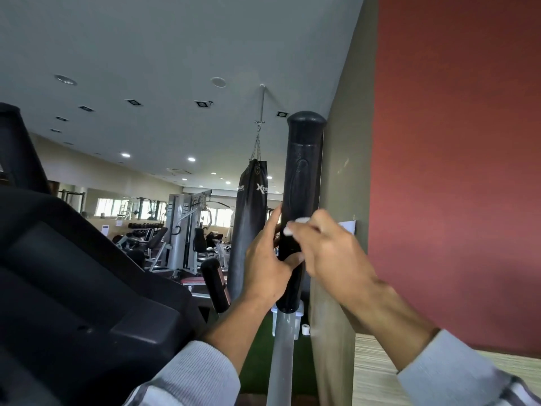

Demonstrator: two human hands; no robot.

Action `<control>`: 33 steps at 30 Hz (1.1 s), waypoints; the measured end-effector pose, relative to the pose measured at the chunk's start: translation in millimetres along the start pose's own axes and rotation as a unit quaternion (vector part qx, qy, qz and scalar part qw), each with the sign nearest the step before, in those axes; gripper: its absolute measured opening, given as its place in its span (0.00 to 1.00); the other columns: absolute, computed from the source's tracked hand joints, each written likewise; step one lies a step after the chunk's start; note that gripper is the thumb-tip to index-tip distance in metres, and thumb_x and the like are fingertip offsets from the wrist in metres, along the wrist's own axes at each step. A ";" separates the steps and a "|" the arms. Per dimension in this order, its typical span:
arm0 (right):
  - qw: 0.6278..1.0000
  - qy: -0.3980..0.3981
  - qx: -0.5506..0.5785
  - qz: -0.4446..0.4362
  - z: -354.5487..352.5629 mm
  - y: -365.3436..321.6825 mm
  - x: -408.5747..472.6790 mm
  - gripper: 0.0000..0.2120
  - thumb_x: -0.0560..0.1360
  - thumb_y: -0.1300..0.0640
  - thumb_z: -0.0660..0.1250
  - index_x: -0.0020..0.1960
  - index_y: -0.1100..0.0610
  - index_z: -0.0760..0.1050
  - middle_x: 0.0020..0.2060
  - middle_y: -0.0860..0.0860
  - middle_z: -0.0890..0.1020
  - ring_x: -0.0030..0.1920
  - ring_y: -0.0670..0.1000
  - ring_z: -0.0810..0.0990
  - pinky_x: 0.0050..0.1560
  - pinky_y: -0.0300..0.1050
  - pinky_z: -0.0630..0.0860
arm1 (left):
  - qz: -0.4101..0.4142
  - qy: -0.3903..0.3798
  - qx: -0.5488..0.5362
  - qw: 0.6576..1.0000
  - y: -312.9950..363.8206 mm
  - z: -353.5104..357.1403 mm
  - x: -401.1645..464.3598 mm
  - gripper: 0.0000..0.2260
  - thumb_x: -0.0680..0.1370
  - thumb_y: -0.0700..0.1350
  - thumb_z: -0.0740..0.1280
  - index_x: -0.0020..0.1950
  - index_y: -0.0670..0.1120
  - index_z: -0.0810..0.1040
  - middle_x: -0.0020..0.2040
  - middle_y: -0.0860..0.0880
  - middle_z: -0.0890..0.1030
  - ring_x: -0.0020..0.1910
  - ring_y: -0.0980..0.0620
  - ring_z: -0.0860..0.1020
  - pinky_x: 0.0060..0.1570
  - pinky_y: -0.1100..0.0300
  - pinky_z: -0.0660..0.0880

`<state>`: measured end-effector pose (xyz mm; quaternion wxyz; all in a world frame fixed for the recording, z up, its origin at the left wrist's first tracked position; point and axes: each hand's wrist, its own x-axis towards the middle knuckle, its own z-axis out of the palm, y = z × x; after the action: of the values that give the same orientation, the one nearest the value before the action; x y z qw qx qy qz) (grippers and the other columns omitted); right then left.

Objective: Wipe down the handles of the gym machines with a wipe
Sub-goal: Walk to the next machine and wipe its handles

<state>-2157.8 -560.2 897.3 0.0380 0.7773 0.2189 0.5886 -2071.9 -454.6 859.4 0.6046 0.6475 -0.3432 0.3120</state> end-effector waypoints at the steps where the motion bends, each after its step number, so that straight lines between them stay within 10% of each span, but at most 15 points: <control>1: 0.999 0.045 0.014 0.001 -8.2 -1.4 7.5 0.13 0.73 0.67 0.70 0.57 0.60 0.80 0.43 0.56 0.76 0.41 0.52 0.80 0.38 0.45 0.81 | -0.001 -0.001 0.006 1.000 -0.5 0.1 -0.2 0.43 0.71 0.39 0.76 0.75 0.65 0.58 0.67 0.57 0.76 0.66 0.57 0.74 0.65 0.50 0.75; 5: 0.974 0.222 0.034 0.010 -38.9 -1.2 50.6 0.09 0.76 0.66 0.67 0.55 0.60 0.81 0.41 0.57 0.76 0.39 0.48 0.76 0.40 0.39 0.75 | 0.005 0.011 0.024 1.000 -0.3 -1.7 -3.7 0.46 0.70 0.39 0.77 0.68 0.79 0.54 0.68 0.56 0.76 0.68 0.57 0.73 0.68 0.48 0.73; 9: 0.984 0.176 0.023 -0.010 -24.0 3.6 55.0 0.09 0.75 0.67 0.67 0.54 0.61 0.81 0.42 0.57 0.77 0.42 0.54 0.80 0.41 0.50 0.80 | 0.005 -0.005 0.038 0.999 -4.1 -3.7 -7.7 0.47 0.71 0.39 0.76 0.69 0.78 0.52 0.65 0.56 0.76 0.65 0.58 0.74 0.65 0.49 0.75; 19: 0.996 0.020 0.042 0.070 41.4 3.0 -46.3 0.17 0.69 0.70 0.73 0.56 0.59 0.81 0.41 0.52 0.75 0.35 0.48 0.75 0.34 0.36 0.70 | 0.011 -0.035 0.115 0.993 -25.1 -5.6 -16.9 0.51 0.71 0.40 0.76 0.72 0.75 0.45 0.67 0.56 0.77 0.51 0.55 0.81 0.55 0.50 0.80; 28: 0.954 0.201 0.171 0.145 15.8 -6.6 -17.5 0.10 0.74 0.66 0.70 0.53 0.56 0.83 0.39 0.53 0.77 0.38 0.41 0.78 0.46 0.21 0.68 | 0.002 -0.044 0.157 0.987 -40.7 -1.1 -26.2 0.55 0.71 0.41 0.77 0.69 0.78 0.37 0.65 0.56 0.78 0.55 0.53 0.81 0.53 0.47 0.81; 33: 0.970 0.154 0.122 0.140 38.8 1.6 -25.7 0.11 0.75 0.64 0.69 0.55 0.56 0.82 0.43 0.52 0.78 0.37 0.43 0.76 0.46 0.24 0.70 | -0.014 -0.048 0.134 0.990 -57.2 3.8 -29.4 0.55 0.70 0.39 0.77 0.72 0.76 0.39 0.63 0.55 0.79 0.57 0.54 0.81 0.53 0.45 0.81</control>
<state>-2126.6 -563.8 862.9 -0.1739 0.6988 0.1816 0.6696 -2041.7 -454.5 802.5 0.4991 0.7418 -0.3181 0.3153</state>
